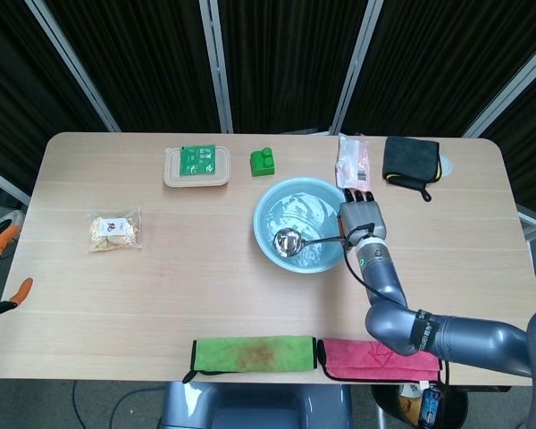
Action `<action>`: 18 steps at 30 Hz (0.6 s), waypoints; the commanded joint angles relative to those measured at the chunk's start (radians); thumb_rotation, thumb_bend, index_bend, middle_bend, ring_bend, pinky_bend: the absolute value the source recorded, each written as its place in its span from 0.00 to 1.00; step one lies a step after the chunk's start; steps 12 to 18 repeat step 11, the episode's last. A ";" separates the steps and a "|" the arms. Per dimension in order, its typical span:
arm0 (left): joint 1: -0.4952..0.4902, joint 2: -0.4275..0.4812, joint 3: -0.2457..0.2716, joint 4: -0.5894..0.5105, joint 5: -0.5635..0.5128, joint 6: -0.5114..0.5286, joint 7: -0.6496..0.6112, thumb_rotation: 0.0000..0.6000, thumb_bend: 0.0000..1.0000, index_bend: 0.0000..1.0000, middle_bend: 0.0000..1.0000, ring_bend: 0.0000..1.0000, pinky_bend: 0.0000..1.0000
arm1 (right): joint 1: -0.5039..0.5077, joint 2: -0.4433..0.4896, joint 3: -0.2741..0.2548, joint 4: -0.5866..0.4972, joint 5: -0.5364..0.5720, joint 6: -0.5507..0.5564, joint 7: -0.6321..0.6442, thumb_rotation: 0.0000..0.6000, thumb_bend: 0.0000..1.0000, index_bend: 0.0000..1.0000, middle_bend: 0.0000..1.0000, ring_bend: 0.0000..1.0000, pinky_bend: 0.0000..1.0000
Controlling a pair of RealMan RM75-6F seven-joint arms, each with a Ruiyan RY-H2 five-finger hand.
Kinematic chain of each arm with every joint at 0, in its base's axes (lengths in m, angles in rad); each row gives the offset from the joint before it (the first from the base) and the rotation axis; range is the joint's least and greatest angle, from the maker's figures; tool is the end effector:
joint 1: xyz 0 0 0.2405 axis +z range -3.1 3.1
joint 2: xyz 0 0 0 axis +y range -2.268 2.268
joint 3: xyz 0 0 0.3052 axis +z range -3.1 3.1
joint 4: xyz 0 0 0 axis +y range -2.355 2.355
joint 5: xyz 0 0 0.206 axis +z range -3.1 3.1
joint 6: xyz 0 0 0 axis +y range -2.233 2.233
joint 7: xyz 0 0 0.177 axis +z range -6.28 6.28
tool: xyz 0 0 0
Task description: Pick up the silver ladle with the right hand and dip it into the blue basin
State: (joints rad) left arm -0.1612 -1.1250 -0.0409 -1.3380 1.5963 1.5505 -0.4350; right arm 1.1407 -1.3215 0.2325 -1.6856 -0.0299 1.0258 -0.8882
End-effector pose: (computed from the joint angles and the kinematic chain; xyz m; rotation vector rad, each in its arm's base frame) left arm -0.3653 0.2470 0.2128 -1.4261 -0.9146 -1.1684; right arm -0.1319 -0.4712 0.0502 1.6534 -1.0965 0.4396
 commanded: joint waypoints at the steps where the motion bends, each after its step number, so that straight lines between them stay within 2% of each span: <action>1: 0.002 0.000 0.001 -0.001 0.001 0.003 0.003 1.00 0.37 0.06 0.00 0.00 0.00 | 0.006 0.020 0.009 -0.019 0.014 0.007 -0.002 1.00 0.47 0.72 0.00 0.00 0.00; 18: 0.004 -0.003 0.002 -0.010 0.000 0.004 0.029 1.00 0.37 0.06 0.00 0.00 0.00 | 0.016 0.065 0.013 -0.056 0.029 0.017 -0.003 1.00 0.47 0.72 0.00 0.00 0.00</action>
